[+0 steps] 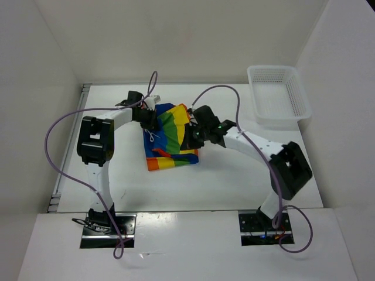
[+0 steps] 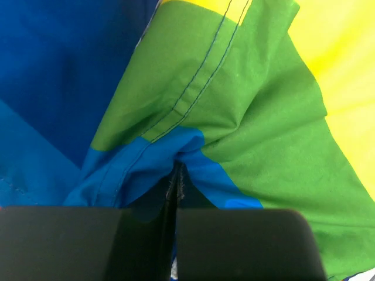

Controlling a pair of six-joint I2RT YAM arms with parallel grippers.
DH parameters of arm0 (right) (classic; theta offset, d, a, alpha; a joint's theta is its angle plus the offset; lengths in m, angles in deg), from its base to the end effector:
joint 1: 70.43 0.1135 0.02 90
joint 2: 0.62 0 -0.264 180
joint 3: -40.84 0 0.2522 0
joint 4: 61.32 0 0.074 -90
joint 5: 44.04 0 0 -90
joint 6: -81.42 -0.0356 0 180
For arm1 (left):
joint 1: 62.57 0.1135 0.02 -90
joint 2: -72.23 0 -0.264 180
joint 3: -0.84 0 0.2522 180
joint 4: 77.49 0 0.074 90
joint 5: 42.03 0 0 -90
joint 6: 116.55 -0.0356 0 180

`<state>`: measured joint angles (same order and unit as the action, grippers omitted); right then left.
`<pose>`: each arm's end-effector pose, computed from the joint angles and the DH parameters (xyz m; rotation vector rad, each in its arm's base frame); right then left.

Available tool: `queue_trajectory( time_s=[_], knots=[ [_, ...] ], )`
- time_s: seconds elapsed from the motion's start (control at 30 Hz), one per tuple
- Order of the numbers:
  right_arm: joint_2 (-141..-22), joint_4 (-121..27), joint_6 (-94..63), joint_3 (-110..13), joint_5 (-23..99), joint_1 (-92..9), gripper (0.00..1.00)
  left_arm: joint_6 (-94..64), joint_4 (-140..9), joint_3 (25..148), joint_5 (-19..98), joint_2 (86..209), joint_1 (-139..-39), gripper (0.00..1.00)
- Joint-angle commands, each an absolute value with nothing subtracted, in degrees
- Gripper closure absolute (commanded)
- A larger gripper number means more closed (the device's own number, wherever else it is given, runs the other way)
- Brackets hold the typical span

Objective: Fold and stack the shorts
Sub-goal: Fold the shorts

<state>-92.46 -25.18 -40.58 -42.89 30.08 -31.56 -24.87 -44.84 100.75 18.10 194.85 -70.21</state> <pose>0.2708 0.2308 0.2663 -0.2963 2.4843 0.8948 0.4482 -0.0780 0.1522 0.3363 2.4758 -0.7250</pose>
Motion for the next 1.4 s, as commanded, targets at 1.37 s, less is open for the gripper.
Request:
queue_trajectory(
  time_s=[1.37],
  knots=[
    [-120.16,-31.65,-30.90,-60.53,20.47,-38.53,1.00,-26.55,-40.09,98.45,17.38,190.70,-66.97,1.00]
  ],
)
